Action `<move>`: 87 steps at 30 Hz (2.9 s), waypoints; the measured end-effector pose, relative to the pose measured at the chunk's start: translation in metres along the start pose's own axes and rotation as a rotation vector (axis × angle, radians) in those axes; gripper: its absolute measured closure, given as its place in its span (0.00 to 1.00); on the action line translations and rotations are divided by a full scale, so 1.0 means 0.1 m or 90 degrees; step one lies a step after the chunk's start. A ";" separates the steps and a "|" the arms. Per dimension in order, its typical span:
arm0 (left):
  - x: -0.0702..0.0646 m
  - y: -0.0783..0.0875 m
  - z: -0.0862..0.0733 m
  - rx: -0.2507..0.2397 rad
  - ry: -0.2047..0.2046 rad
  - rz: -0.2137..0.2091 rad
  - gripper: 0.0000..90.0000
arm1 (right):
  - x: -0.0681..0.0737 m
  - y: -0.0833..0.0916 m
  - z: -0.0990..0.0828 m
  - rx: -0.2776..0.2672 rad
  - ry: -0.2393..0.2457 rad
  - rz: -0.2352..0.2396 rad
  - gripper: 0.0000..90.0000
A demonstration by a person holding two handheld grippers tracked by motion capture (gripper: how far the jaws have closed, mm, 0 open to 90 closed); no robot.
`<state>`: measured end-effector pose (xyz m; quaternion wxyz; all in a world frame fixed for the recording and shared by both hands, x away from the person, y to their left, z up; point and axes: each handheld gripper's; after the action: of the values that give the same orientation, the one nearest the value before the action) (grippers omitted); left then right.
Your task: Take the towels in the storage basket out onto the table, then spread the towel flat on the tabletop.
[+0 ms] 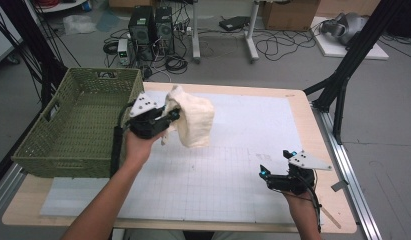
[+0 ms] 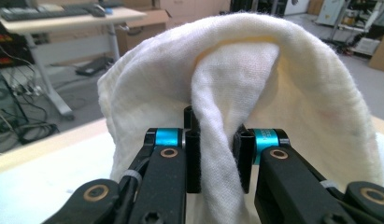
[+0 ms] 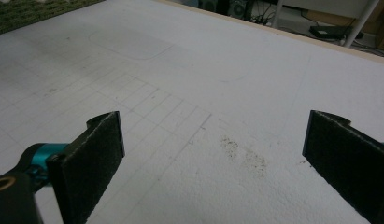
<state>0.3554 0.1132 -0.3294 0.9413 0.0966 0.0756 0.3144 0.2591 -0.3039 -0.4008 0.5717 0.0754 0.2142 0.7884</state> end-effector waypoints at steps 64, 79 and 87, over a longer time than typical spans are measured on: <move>0.02 0.31 -1.01 0.004 0.038 0.000 0.22 | 0.00 -0.08 -0.05 0.025 0.007 -0.007 0.05; 0.02 0.31 -1.02 0.013 0.042 0.014 0.20 | 0.03 -0.09 -0.04 0.023 0.012 -0.004 0.05; 0.04 0.34 -1.04 0.020 0.047 0.019 0.20 | 0.11 -0.13 0.00 0.025 0.022 0.013 0.05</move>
<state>0.3181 0.1566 -0.4231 0.9314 0.1008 0.1137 0.3307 0.2670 -0.2907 -0.4081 0.5582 0.0753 0.2386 0.7911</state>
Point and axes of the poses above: each handheld gripper's, and its own axes: y roughly backward along the jaws, z roughly out of its top, x roughly to its left, and after that the axes turned 12 degrees about -z, right-handed
